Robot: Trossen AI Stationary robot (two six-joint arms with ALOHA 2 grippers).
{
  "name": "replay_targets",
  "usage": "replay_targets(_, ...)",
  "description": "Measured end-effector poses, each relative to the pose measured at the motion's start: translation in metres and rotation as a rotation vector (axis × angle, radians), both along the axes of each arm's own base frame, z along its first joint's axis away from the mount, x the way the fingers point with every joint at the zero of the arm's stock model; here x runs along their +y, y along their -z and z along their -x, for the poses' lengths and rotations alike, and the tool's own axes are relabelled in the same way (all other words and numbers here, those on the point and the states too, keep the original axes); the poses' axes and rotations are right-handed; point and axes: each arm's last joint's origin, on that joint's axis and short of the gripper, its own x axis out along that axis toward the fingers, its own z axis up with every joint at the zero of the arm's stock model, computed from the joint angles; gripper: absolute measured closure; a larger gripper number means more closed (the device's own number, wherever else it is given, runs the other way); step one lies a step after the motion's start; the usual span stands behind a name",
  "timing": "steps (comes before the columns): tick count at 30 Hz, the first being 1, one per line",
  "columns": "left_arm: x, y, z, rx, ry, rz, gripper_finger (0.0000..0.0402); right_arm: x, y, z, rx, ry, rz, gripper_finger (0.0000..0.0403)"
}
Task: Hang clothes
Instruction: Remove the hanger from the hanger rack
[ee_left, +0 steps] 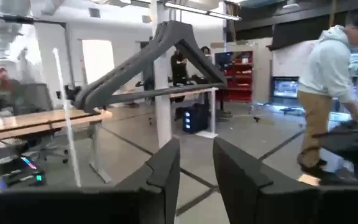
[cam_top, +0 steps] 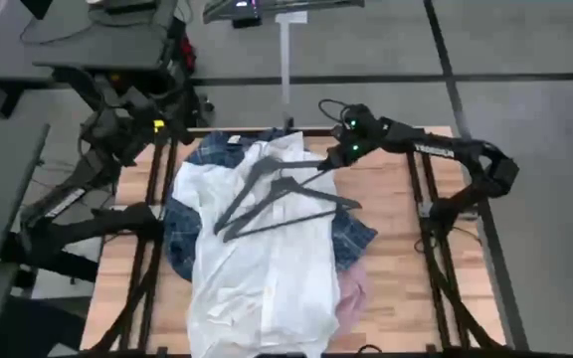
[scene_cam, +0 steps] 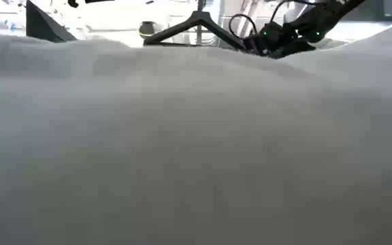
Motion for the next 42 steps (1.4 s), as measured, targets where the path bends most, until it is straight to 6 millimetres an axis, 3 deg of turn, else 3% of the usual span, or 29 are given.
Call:
replay_targets(6,0.001,0.007,-0.002,0.044,0.021,0.063,0.032,-0.021,-0.014,0.026,-0.047,0.091,0.053,0.0191)
replay_targets(11,0.004,0.013,-0.006,0.095,0.019,0.087,0.032,-0.034,-0.032,0.044,-0.086,0.126,0.152,0.0163)
replay_targets(22,0.03,0.033,-0.037,0.118,0.019,0.268,0.032,-0.089,-0.148,0.088,-0.241,0.369,0.837,0.0164)
replay_targets(28,0.053,0.022,-0.049,0.147,-0.038,0.333,0.032,-0.124,-0.195,0.113,-0.155,0.498,1.225,0.0164)
replay_targets(35,0.08,0.014,-0.057,0.207,-0.102,0.412,0.032,-0.173,-0.188,0.106,-0.098,0.474,1.297,0.0178)
replay_targets(42,0.09,0.011,-0.06,0.202,-0.04,0.431,0.032,-0.195,-0.188,0.095,-0.126,0.437,1.358,0.0182)
